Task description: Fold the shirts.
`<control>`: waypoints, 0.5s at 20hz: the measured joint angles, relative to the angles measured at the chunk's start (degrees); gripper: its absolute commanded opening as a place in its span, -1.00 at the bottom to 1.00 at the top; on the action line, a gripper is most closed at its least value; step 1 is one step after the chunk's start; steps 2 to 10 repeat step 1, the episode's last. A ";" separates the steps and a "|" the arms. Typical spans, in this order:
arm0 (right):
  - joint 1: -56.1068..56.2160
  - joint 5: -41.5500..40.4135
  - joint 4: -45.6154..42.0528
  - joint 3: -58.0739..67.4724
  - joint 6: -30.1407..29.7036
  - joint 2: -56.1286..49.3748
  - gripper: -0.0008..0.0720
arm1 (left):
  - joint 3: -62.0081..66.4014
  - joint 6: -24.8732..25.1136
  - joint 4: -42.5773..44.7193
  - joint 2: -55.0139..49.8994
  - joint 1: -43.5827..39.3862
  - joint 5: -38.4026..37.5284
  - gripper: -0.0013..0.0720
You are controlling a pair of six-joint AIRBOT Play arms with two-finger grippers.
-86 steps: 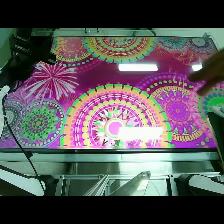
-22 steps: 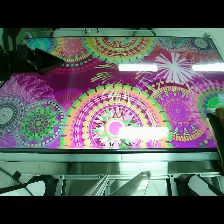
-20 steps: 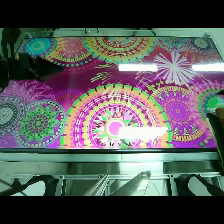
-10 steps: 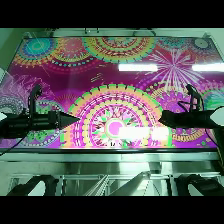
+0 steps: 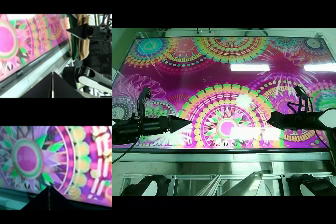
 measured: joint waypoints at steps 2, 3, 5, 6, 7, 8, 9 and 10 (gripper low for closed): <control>0.00 -0.02 0.00 0.00 0.00 0.00 -0.90 | -0.04 0.04 0.00 0.94 0.00 0.11 -0.91; 0.00 -0.02 0.00 0.00 0.00 0.00 -0.90 | -0.04 0.04 0.00 0.94 0.00 0.11 -0.91; 0.00 -0.02 0.00 0.00 0.00 0.00 -0.90 | -0.04 0.04 0.00 0.94 0.00 0.11 -0.91; 0.00 -0.02 0.00 0.00 0.00 0.00 -0.90 | -0.04 0.04 0.00 0.94 0.00 0.11 -0.91; 0.00 -0.02 0.00 0.00 0.00 0.00 -0.90 | -0.04 0.04 0.00 0.94 0.00 0.11 -0.91; 0.00 -0.02 0.00 0.00 0.00 0.00 -0.90 | -0.04 0.04 0.00 0.94 0.00 0.11 -0.91; 0.00 -0.02 0.00 0.00 0.00 0.00 -0.90 | -0.04 0.04 0.00 0.94 0.00 0.11 -0.91; 0.00 -0.02 0.00 0.00 0.00 0.00 -0.90 | -0.04 0.04 0.00 0.94 0.00 0.11 -0.91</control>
